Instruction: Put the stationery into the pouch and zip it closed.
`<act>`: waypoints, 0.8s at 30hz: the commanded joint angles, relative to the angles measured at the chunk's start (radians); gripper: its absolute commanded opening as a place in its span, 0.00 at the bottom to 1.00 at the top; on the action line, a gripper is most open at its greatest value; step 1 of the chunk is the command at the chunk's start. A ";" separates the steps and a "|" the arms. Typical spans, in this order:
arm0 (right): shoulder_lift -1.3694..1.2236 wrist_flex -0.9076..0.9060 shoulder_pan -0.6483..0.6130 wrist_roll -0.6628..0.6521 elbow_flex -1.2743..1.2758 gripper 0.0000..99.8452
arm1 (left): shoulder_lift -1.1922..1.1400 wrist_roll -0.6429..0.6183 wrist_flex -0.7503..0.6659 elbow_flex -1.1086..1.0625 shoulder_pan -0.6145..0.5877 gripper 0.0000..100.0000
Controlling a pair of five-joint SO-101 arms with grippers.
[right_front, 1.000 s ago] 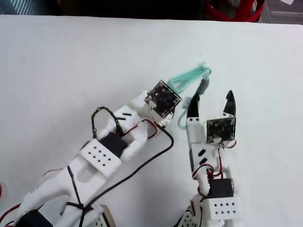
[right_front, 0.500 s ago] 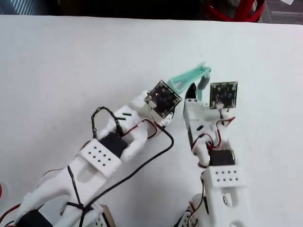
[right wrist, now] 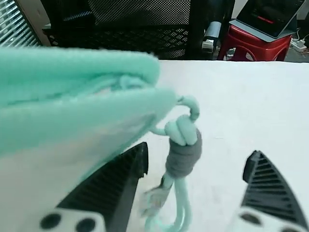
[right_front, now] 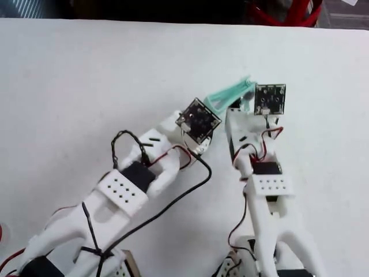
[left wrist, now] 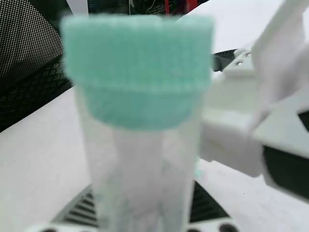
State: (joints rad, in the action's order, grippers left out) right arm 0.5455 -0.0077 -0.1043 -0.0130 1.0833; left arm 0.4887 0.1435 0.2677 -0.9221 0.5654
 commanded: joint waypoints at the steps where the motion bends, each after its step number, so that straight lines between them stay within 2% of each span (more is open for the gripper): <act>1: -0.033 0.024 0.004 0.011 -0.081 0.31 | -0.036 0.009 -0.002 -0.040 -0.008 0.02; 4: -0.064 0.025 0.004 0.008 -0.098 0.30 | -0.036 0.009 -0.002 -0.040 -0.008 0.02; 10: -0.088 0.081 0.016 0.002 -0.092 0.07 | -0.036 0.009 -0.002 -0.040 -0.008 0.02; 12: -0.082 0.081 0.025 -0.049 -0.092 0.03 | -0.036 0.009 -0.002 -0.040 -0.008 0.02; 18: -0.031 0.073 0.074 -0.069 -0.092 0.02 | -0.036 0.009 -0.002 -0.040 -0.008 0.02; 24: 0.229 -0.056 0.133 -0.069 -0.029 0.02 | -0.036 0.009 -0.002 -0.040 -0.008 0.02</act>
State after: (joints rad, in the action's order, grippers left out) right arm 0.6268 -0.0153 0.0107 -0.0713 1.0464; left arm 0.4887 0.1435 0.2677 -0.9221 0.5654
